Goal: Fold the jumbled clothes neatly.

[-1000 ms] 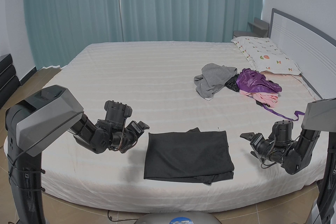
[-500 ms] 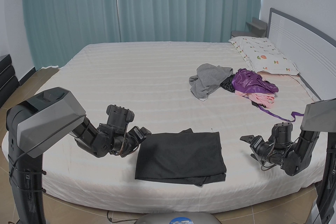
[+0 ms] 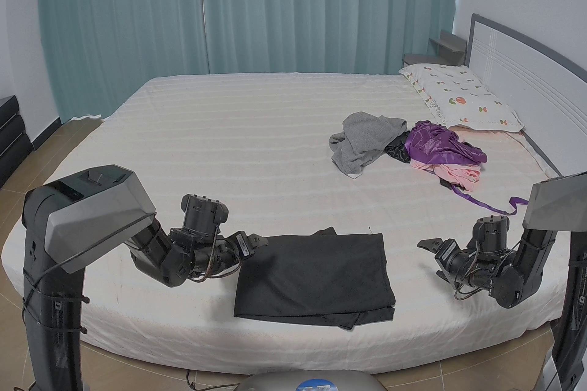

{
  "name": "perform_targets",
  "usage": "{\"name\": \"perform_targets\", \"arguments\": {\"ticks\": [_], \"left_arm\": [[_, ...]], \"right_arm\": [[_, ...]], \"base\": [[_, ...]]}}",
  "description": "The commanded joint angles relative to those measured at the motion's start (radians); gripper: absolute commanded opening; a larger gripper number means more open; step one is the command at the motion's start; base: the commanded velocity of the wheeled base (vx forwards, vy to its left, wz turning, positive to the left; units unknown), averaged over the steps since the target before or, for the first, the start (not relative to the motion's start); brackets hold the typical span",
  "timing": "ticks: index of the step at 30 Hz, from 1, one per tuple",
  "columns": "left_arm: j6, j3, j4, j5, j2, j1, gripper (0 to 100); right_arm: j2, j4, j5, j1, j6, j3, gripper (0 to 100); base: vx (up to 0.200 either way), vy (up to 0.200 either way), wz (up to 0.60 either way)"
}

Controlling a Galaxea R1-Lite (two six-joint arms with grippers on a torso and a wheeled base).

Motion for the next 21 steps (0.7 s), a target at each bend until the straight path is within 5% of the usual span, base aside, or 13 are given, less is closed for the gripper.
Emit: {"name": "perform_targets", "arguments": {"ticks": [1,21], "left_arm": [[0.046,0.038,-0.014,-0.048,0.030,0.001,100],[0.149,0.005,-0.017,-0.040,0.072,-0.024,100]], "right_arm": [[0.006,0.000,0.001,0.001,0.000,-0.003,100],[0.030,-0.054,-0.001,0.001,-0.003,0.003,100]], "base": [[0.000,0.000,0.00],[0.000,0.000,0.00]]}}
